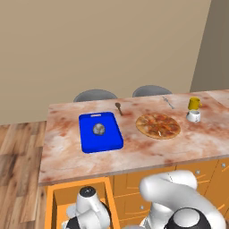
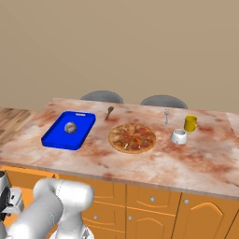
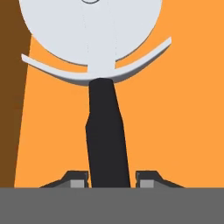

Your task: Take the pizza cutter from the drawer on the left and place it on the dining counter for cutting.

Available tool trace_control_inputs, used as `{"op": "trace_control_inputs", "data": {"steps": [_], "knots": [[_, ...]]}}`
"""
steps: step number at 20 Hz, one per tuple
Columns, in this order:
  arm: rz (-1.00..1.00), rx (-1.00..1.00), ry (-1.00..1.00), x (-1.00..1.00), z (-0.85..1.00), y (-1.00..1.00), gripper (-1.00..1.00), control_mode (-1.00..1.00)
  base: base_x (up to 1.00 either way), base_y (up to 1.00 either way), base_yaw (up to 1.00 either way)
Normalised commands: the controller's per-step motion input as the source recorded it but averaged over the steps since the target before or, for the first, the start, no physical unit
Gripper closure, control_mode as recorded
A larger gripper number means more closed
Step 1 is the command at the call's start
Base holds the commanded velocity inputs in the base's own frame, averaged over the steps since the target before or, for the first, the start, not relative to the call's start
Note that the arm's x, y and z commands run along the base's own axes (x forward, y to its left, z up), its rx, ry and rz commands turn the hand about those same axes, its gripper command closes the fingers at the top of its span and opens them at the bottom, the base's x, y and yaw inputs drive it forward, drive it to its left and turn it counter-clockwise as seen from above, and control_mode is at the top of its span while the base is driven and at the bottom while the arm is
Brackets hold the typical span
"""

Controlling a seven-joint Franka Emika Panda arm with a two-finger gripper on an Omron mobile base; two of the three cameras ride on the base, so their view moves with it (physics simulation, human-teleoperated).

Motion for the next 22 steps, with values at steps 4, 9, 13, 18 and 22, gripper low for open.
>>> {"op": "trace_control_inputs", "data": {"steps": [4, 9, 13, 18, 22], "knots": [[-0.08, 0.0, 0.0, -0.37, 0.76, -0.11, 1.0, -1.0, 0.0, 0.0, 0.0], [-0.06, 0.0, 0.0, -0.43, 0.67, -0.08, 1.0, -1.0, 0.0, 0.0, 0.0], [-0.07, 0.0, 0.0, -0.49, 0.57, -0.01, 1.0, -1.0, 0.0, 0.0, 0.0], [-0.07, 0.0, 0.0, -0.46, 0.64, -0.06, 1.0, -1.0, 0.0, 0.0, 0.0], [-0.07, 0.0, 0.0, -0.31, 0.75, -0.14, 1.0, -1.0, 0.0, 0.0, 0.0]]}}
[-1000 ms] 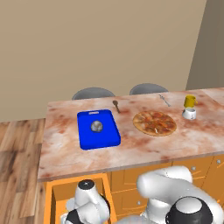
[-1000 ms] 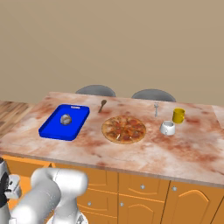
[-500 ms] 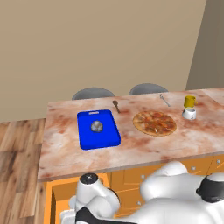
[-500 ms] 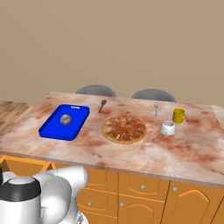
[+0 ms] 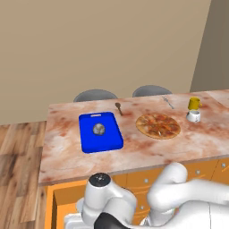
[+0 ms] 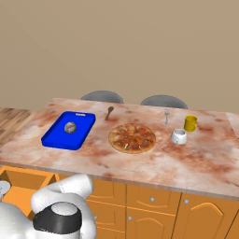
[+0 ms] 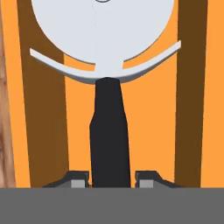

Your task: Take the pizza cutter from the drawer on the left and place it on the dining counter for cutting.

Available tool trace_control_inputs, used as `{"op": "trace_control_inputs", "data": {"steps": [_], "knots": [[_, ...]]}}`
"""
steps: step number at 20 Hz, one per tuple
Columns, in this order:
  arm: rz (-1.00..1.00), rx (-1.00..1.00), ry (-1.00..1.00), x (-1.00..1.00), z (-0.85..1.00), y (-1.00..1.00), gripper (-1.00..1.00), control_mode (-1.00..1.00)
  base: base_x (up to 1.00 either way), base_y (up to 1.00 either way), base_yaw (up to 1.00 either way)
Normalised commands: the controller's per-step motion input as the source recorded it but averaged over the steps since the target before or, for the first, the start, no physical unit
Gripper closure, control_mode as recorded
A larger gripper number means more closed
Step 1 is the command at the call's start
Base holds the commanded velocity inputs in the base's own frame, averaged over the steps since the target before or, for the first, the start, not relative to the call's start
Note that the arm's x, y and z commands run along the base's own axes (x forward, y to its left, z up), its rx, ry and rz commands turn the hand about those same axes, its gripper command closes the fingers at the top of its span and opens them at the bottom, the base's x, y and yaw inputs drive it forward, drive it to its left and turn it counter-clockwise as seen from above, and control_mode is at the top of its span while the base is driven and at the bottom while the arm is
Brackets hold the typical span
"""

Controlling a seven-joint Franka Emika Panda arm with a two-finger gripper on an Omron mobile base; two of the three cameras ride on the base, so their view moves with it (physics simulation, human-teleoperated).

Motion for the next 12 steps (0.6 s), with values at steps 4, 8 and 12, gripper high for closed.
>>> {"op": "trace_control_inputs", "data": {"steps": [4, 8, 12], "knots": [[-0.06, 0.0, 0.0, -0.26, 0.8, -0.18, 1.0, -1.0, 0.0, 0.0, 0.0], [-0.05, 0.0, 0.0, -0.22, 0.79, -0.15, 1.0, -1.0, 0.0, 0.0, 0.0], [-0.06, 0.0, 0.0, -0.17, 0.78, -0.15, 1.0, -1.0, 0.0, 0.0, 0.0]]}}
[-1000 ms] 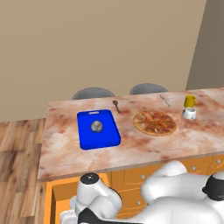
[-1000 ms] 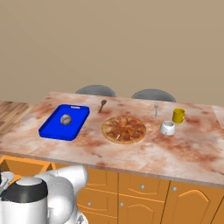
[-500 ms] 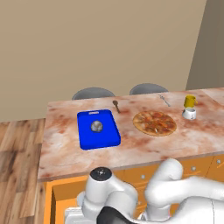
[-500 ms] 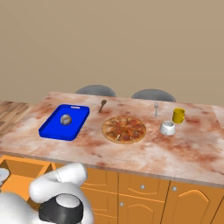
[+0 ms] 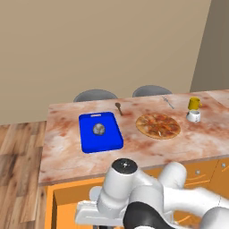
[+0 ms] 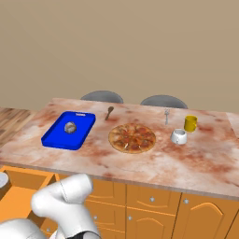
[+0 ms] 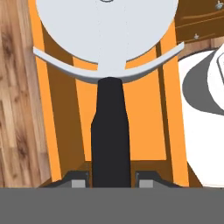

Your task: Take the pizza cutter from the drawer on the left and place it on the dining counter for cutting.

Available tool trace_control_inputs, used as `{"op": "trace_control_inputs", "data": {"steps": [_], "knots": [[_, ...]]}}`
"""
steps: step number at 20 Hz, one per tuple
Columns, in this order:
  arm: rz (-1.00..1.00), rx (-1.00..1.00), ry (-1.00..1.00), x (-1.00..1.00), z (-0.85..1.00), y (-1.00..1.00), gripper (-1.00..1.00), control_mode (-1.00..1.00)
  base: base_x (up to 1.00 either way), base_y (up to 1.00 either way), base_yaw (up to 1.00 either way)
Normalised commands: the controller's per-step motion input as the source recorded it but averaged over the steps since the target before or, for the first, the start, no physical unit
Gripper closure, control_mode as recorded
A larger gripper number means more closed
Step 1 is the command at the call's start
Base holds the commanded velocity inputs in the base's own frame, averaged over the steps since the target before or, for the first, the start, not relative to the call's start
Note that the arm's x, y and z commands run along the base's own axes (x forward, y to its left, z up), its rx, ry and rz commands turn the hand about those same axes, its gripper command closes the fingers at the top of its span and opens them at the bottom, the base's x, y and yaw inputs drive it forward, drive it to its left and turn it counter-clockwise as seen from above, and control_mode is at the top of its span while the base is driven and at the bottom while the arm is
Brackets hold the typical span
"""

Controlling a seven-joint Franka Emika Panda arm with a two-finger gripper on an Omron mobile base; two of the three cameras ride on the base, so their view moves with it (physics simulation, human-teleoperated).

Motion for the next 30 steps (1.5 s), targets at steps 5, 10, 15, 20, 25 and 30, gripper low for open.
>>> {"op": "trace_control_inputs", "data": {"steps": [5, 10, 15, 20, 25, 30], "knots": [[-0.06, 0.0, 0.0, -0.18, 0.77, -0.15, 1.0, -1.0, 0.0, 0.0, 0.0], [-0.07, 0.0, 0.0, -0.18, 0.81, -0.14, 1.0, -1.0, 0.0, 0.0, 0.0], [-0.07, 0.0, 0.0, -0.19, 0.73, -0.21, 1.0, -1.0, 0.0, 0.0, 0.0], [-0.09, 0.0, 0.0, -0.03, 0.66, -0.23, 1.0, -1.0, 0.0, 0.0, 0.0], [-0.09, -0.01, 0.0, 0.06, 0.54, -0.39, 1.0, -1.0, 0.0, 0.0, 0.0], [-0.07, -0.01, 0.0, 0.36, 0.52, -0.38, 1.0, -1.0, 0.0, 0.0, 0.0]]}}
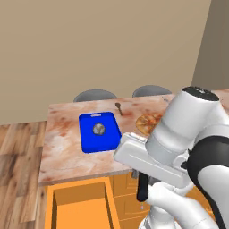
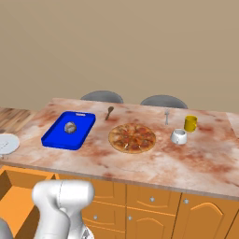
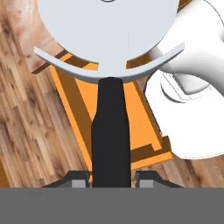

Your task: Take the pizza cutter from the drawer on the left and place it on the dining counter for cutting.

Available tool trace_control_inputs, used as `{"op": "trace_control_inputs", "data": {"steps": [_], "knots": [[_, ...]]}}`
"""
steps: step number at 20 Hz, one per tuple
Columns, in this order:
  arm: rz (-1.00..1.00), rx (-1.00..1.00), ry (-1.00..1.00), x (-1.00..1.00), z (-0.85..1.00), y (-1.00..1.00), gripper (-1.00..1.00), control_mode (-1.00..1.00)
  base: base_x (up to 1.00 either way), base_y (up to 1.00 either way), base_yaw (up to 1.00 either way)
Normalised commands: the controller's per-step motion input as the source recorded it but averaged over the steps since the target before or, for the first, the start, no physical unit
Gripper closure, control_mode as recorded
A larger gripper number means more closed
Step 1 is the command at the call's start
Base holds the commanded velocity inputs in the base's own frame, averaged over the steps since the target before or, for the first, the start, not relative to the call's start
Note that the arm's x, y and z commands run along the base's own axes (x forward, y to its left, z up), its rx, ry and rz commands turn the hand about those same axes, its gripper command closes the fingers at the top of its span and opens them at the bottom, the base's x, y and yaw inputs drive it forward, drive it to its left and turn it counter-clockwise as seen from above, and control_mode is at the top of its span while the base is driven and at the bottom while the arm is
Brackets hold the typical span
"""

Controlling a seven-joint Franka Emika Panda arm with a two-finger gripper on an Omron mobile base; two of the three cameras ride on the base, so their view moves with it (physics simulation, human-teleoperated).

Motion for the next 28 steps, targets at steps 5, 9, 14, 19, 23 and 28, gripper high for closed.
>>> {"op": "trace_control_inputs", "data": {"steps": [5, 9, 14, 19, 23, 28], "knots": [[0.0, 0.0, 0.0, 0.6, 0.23, -0.52, 1.0, -1.0, 0.0, 0.0, 0.0], [0.0, -0.01, -0.01, 0.65, 0.08, -0.53, 1.0, -1.0, 0.0, 0.0, 0.0], [0.09, -0.02, -0.05, 0.48, -0.01, -0.59, 1.0, -1.0, 0.0, 0.0, 0.0], [0.17, -0.04, -0.06, 0.55, -0.06, -0.44, 1.0, -1.0, 0.0, 0.0, 0.0], [0.13, -0.03, -0.06, 0.58, -0.21, -0.39, 1.0, -1.0, 0.0, 0.0, 0.0], [0.03, -0.02, -0.07, 0.55, -0.38, -0.28, 1.0, -1.0, 0.0, 0.0, 0.0]]}}
